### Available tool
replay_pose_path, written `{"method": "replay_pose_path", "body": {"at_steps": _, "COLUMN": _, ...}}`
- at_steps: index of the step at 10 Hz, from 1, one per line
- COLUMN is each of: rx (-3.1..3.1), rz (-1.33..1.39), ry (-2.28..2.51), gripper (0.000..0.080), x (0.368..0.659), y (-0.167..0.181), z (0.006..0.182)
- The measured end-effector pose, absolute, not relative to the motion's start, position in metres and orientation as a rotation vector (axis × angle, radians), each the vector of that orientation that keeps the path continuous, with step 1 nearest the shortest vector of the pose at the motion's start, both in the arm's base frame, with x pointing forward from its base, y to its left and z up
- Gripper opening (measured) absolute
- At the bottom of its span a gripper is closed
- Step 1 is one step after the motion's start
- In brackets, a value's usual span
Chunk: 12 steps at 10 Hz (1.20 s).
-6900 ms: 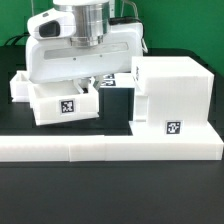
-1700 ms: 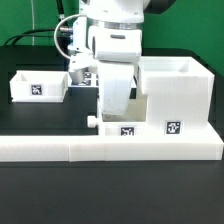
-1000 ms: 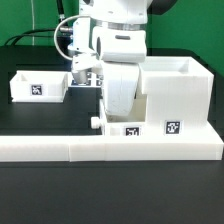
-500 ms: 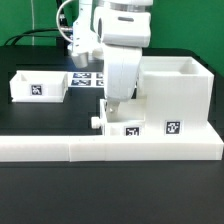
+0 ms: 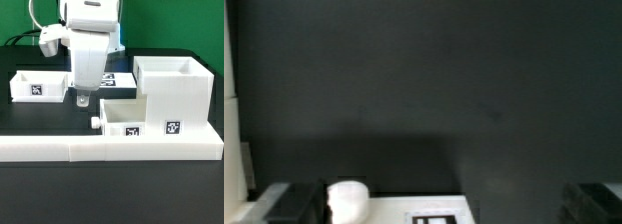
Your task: Assemble drawer
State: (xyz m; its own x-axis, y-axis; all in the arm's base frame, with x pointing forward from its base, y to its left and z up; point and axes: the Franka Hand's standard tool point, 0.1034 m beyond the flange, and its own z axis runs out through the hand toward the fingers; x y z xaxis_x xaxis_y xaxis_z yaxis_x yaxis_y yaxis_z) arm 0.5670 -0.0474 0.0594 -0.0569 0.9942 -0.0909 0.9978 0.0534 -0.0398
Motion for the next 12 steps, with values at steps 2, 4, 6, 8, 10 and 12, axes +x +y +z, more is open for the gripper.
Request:
{"method": "replay_pose_path", "body": {"at_steps": 2, "rx": 2.124, "rz": -0.141, "ry": 2.265, "gripper": 0.0649, "x": 0.566, "y": -0.054, "z": 0.058}}
{"method": "replay_pose_path", "body": {"at_steps": 4, "rx": 2.110, "rz": -0.075, "ry": 2.361, "gripper": 0.0649, "x": 0.566, "y": -0.066, "z": 0.047}}
{"method": "replay_pose_path", "body": {"at_steps": 6, "rx": 2.122, "rz": 0.001, "ry": 2.435, "gripper": 0.0649, "x": 0.569, "y": -0.063, "z": 0.040}}
{"method": "replay_pose_path", "body": {"at_steps": 8, "rx": 2.140, "rz": 0.044, "ry": 2.511, "gripper": 0.0649, "x": 0.567, "y": -0.060, "z": 0.031}}
{"method": "replay_pose_path", "body": {"at_steps": 10, "rx": 2.159, "rz": 0.047, "ry": 2.496, "gripper": 0.0649, "x": 0.566, "y": -0.066, "z": 0.030}}
{"method": "replay_pose_path", "body": {"at_steps": 12, "rx": 2.141, "rz": 0.053, "ry": 2.509, "gripper": 0.0649, "x": 0.565, "y": -0.065, "z": 0.028}}
